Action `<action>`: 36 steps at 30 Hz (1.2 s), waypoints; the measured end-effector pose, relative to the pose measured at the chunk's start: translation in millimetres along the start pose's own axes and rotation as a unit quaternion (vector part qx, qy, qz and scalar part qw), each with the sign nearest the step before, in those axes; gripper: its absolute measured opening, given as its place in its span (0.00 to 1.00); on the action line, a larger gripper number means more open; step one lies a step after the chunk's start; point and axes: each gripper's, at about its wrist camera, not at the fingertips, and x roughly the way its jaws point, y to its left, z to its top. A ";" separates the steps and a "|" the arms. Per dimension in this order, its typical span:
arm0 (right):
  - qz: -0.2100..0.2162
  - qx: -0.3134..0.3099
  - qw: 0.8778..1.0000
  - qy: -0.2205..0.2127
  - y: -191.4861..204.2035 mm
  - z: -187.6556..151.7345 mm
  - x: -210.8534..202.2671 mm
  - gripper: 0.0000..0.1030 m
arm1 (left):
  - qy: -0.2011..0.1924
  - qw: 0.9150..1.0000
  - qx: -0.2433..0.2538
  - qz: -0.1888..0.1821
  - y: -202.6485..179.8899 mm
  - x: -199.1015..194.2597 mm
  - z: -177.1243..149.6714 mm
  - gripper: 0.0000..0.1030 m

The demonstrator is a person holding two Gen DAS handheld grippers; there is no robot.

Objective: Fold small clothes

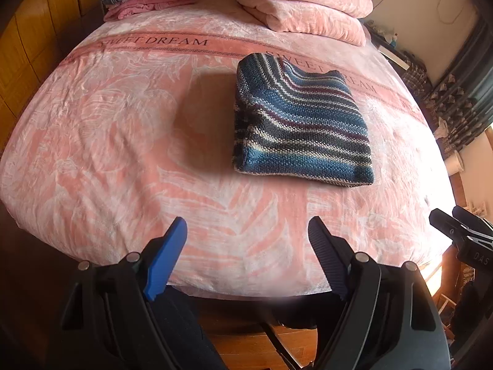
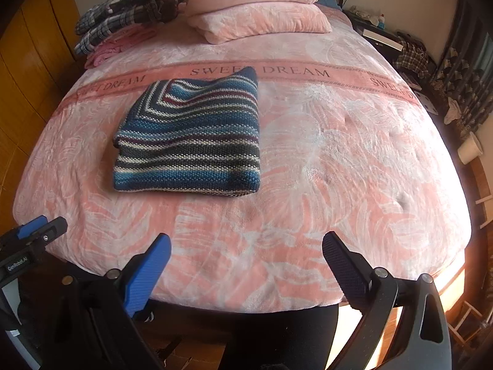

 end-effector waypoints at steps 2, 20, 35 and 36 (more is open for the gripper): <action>0.007 0.002 1.000 0.000 -0.4 1.3 -2.0 0.96 | -0.005 1.000 0.001 0.002 -1.1 -4.1 -0.4 0.78; 0.024 0.013 0.999 -0.018 -3.4 12.2 -23.4 0.96 | -0.045 0.998 0.028 0.033 -22.6 -29.8 6.7 0.78; 0.013 0.018 1.000 -0.017 -7.1 21.4 -13.6 0.96 | -0.034 0.998 0.031 0.046 -24.4 -14.4 12.3 0.78; 0.012 0.019 1.000 -0.016 -7.7 21.9 -12.3 0.96 | -0.033 0.998 0.030 0.045 -25.3 -13.8 12.6 0.78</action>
